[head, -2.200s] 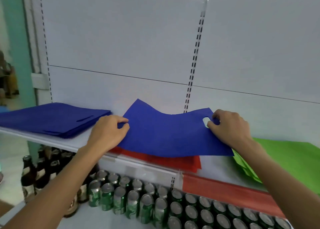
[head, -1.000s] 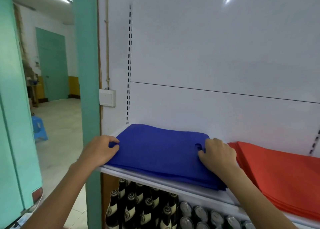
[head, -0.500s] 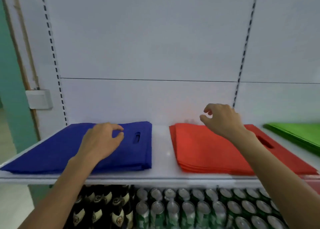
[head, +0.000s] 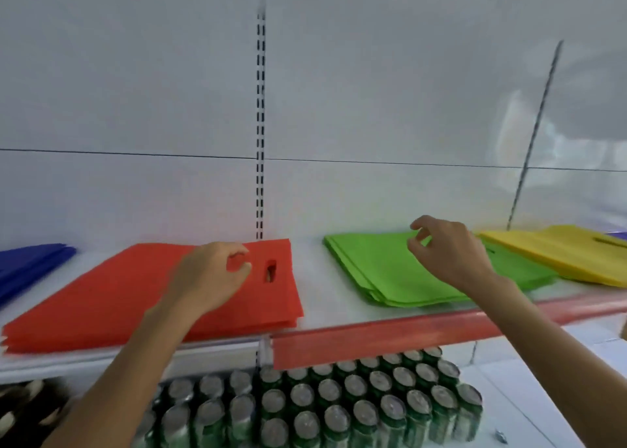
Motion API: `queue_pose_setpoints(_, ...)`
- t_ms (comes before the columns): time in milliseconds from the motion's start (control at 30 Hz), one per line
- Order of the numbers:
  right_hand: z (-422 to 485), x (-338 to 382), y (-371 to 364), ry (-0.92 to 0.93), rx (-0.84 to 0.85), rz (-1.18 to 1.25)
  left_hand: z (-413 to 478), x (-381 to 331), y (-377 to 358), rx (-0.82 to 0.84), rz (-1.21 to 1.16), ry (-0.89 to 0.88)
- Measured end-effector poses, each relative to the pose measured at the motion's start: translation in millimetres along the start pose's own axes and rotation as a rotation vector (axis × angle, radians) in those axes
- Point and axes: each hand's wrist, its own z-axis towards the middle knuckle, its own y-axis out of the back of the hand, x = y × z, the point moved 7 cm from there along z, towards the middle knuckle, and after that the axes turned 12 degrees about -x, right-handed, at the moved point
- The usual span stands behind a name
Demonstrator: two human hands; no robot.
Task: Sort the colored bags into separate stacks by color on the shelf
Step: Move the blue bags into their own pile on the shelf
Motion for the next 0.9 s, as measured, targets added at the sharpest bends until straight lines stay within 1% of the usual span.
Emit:
queue_pose_setpoints(100, 18, -59, 12, -0.023, -0.033, 0.001, 8, -48, -25, 0.015, 0.000, 0.011)
queue_pose_setpoints(200, 44, -99, 18, -0.021, -0.079, 0.022, 29, -90, -43, -0.024, -0.057, 0.012)
queue_pose_setpoints(300, 41, -135, 11, -0.020, -0.084, 0.049, 39, -130, -68, -0.016, -0.089, -0.025)
queue_pose_setpoints(400, 47, -189, 21, -0.066, -0.076, 0.017, 48, -178, -102, -0.005, -0.103, -0.069)
queue_pose_setpoints(533, 72, -272, 48, -0.131, -0.154, 0.023, 60, -251, -139, -0.002, -0.129, -0.127)
queue_pose_setpoints(700, 75, -366, 54, -0.128, -0.114, 0.001, 48, -326, -194, 0.032, -0.121, -0.128)
queue_pose_setpoints(833, 86, -446, 74, -0.107, -0.081, -0.026, 27, -391, -249, 0.087, -0.126, -0.091)
queue_pose_setpoints(900, 91, -488, 88, -0.129, -0.068, -0.052, 25, -425, -264, 0.083, -0.126, -0.080)
